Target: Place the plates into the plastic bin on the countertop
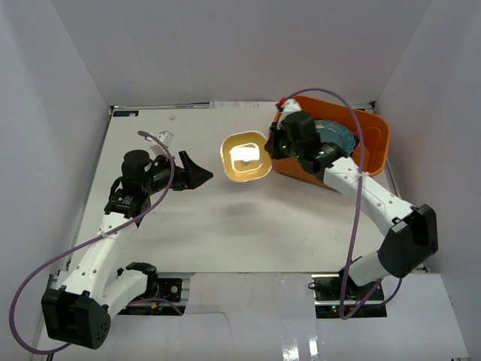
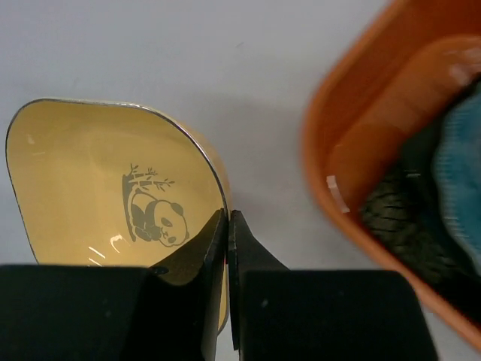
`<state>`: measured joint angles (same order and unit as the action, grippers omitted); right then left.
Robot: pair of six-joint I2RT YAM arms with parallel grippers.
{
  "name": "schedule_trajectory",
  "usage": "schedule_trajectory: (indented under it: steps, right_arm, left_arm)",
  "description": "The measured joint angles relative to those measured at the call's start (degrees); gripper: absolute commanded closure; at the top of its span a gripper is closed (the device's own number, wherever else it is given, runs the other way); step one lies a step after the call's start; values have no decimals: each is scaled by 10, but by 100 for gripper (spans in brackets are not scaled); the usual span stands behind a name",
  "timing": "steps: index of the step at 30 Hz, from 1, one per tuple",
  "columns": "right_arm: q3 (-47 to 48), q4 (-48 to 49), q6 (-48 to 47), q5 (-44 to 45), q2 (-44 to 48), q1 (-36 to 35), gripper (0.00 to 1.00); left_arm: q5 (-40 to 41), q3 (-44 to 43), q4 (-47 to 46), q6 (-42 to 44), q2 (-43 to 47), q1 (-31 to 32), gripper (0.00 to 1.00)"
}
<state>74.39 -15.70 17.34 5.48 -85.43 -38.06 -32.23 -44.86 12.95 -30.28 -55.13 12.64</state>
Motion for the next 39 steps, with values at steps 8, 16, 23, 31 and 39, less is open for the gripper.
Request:
schedule_trajectory:
  steps: [8,16,23,31,39]
  right_arm:
    - [0,14,0,52,95,275,92]
    - [-26,24,7,43,24,393,92]
    - [-42,22,24,29,-21,424,61]
    - [-50,23,38,-2,-11,429,26]
    - [-70,39,47,-79,146,432,5]
  left_arm:
    - [-38,8,-21,43,33,40,2]
    - [-54,14,-10,79,22,83,2]
    - [-58,14,-5,99,30,87,2]
    - [-36,16,-8,112,62,89,2]
    - [-21,15,-9,106,45,89,2]
